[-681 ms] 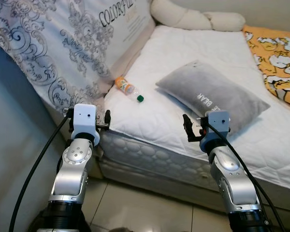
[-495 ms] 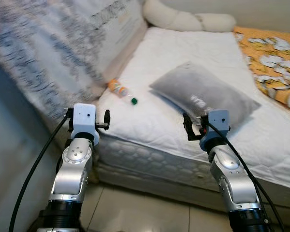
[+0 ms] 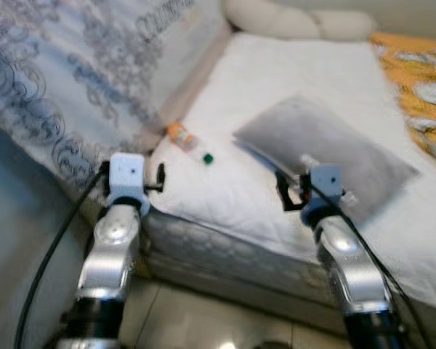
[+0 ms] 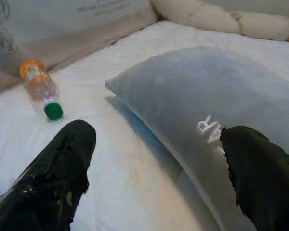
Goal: Clean up the room
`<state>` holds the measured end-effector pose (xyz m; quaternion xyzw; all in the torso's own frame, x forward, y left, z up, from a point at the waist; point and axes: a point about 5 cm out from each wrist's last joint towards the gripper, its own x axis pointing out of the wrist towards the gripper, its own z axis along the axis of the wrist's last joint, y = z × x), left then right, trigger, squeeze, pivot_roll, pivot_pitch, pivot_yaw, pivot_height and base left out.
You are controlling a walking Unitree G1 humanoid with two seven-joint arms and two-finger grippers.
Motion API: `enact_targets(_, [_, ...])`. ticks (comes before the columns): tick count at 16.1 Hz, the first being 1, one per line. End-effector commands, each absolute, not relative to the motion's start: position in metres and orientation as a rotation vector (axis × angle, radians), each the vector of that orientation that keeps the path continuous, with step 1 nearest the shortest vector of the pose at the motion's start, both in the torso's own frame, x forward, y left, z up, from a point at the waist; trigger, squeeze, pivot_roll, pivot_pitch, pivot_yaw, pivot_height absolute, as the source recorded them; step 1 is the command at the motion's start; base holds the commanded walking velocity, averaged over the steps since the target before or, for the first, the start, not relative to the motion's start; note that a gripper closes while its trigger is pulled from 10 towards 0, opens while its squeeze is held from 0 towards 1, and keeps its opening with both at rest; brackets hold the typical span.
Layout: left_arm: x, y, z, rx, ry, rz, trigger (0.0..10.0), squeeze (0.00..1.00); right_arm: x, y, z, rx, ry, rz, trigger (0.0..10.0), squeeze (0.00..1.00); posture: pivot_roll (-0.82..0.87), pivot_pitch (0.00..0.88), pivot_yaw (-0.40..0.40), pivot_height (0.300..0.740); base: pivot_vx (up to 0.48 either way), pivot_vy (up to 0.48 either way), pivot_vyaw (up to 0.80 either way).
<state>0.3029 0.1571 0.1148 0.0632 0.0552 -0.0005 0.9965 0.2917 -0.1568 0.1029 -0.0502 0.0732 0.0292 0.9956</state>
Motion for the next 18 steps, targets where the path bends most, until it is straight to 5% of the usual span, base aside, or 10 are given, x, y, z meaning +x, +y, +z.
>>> enact_targets(1, [0.302, 0.164, 0.117, 0.144, 0.105, 0.014, 10.0, 0.00, 0.293, -0.153, 0.105, -0.096, 0.145, 0.065, 10.0, 0.00, 0.00, 0.000, 0.025, 0.740, 0.356, 0.000, 0.80])
enact_targets(4, [0.300, 0.163, 0.114, 0.148, 0.113, 0.001, 10.0, 0.00, 0.293, -0.154, 0.103, -0.114, 0.155, 0.057, 10.0, 0.00, 0.00, 0.000, 0.024, 0.740, 0.352, 0.000, 0.80])
enact_targets(18, [0.279, 0.157, 0.100, 0.156, 0.151, 0.004, 10.0, 0.00, 0.297, -0.160, 0.090, -0.191, 0.244, 0.126, 10.0, 0.00, 0.03, 0.000, -0.028, 0.740, 0.331, 0.000, 0.00])
